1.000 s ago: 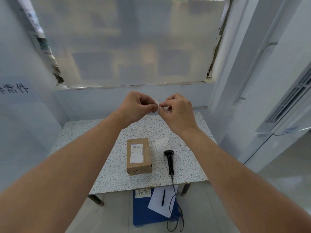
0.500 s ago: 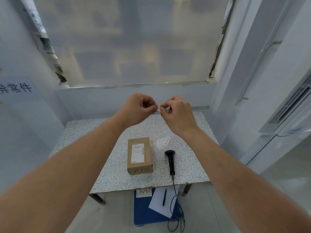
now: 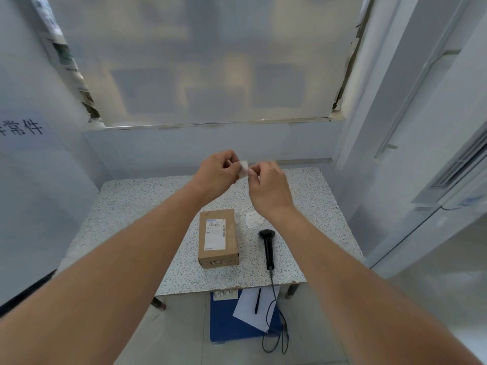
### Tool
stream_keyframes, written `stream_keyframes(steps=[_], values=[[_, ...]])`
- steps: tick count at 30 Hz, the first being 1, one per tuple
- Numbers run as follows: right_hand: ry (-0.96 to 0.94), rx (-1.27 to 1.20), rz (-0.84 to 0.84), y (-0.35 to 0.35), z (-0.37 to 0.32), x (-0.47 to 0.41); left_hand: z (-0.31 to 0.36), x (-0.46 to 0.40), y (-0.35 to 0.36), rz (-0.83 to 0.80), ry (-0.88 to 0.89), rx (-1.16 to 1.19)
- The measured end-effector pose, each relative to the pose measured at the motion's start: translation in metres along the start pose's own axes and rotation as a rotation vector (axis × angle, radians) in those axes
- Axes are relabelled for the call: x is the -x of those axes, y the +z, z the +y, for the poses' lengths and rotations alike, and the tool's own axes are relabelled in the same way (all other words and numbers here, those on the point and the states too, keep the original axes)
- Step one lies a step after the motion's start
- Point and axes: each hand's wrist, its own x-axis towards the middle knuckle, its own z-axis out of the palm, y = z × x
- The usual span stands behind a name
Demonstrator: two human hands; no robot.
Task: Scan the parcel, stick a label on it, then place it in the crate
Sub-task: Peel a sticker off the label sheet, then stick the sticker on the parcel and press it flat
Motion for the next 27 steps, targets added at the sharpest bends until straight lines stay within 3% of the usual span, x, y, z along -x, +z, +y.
stream_keyframes(steps=[6,27], values=[[0.147,-0.148,-0.042,0.029,0.019,-0.007,-0.041,-0.011,0.016,0.007,-0.156,-0.068],[0.431,-0.071,-0.184,0.176,0.079,-0.008,-0.243,-0.025,0.014,0.023,-0.562,-0.229]])
